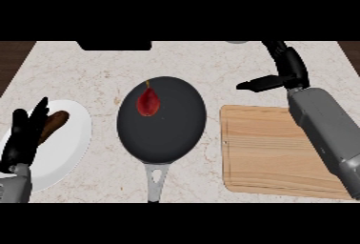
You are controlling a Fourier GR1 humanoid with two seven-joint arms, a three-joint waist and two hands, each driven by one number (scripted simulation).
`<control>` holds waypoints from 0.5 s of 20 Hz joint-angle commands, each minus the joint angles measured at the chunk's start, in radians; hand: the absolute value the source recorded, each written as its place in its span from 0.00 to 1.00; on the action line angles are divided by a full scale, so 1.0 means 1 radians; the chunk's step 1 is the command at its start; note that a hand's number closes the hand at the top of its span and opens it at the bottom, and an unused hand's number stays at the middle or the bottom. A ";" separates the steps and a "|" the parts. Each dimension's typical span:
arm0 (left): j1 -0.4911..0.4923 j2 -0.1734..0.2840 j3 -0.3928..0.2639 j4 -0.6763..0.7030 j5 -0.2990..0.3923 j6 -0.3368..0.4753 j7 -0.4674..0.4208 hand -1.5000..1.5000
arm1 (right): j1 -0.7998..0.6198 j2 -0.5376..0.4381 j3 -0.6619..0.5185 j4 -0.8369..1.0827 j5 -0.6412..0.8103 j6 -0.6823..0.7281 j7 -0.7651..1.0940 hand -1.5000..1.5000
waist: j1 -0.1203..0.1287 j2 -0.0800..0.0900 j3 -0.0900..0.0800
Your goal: Pick the pear from the cutting board and place it in the pan
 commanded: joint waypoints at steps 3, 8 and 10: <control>-0.067 0.013 0.000 0.012 -0.016 -0.004 0.077 0.50 | 0.060 -0.150 -0.051 -0.010 0.013 0.199 -0.025 0.00 | -0.003 0.002 -0.003; -0.011 -0.030 -0.019 -0.020 -0.031 0.018 0.031 0.50 | 0.103 -0.262 -0.120 0.058 0.022 0.346 -0.146 0.00 | 0.006 0.004 -0.003; 0.019 -0.003 0.020 0.034 -0.019 -0.005 -0.043 0.50 | 0.113 -0.277 -0.126 0.002 0.038 0.358 -0.088 0.00 | 0.000 0.001 -0.004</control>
